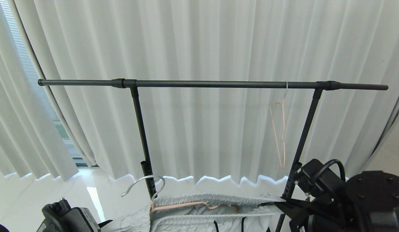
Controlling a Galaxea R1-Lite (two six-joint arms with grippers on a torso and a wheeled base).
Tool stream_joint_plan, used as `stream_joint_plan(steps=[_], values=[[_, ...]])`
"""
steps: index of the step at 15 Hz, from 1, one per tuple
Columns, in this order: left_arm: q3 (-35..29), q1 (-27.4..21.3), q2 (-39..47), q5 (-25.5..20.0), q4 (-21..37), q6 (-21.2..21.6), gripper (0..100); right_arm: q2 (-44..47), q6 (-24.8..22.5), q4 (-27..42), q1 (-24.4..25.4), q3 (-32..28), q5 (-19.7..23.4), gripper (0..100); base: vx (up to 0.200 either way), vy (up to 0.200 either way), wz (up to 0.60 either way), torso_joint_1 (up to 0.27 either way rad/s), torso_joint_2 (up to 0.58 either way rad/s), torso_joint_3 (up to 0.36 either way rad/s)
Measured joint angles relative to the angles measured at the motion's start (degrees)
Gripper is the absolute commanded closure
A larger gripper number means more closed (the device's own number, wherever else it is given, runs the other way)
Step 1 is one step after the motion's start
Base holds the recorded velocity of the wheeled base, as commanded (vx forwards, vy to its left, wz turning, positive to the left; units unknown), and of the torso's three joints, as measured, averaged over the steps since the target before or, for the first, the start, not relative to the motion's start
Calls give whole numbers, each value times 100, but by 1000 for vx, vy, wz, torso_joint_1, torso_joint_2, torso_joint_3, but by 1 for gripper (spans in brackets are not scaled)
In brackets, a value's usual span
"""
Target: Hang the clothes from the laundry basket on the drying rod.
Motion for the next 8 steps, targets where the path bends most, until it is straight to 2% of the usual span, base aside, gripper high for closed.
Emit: stream_joint_plan(steps=[3, 5, 8], values=[[-16, -9, 29, -49, -206, -104, 100, -474, -224, 536, 711, 6, -5, 0, 0, 0, 0, 0, 0, 0], [-5, -28, 24, -394, -435, -106, 100, -686, -589, 679, 895, 5, 96, 0, 0, 0, 0, 0, 0, 0], [6, -100, 18, -802, -613, -62, 100, -827, -1213, 695, 918, -152, 886, 0, 0, 0, 0, 0, 0, 0]])
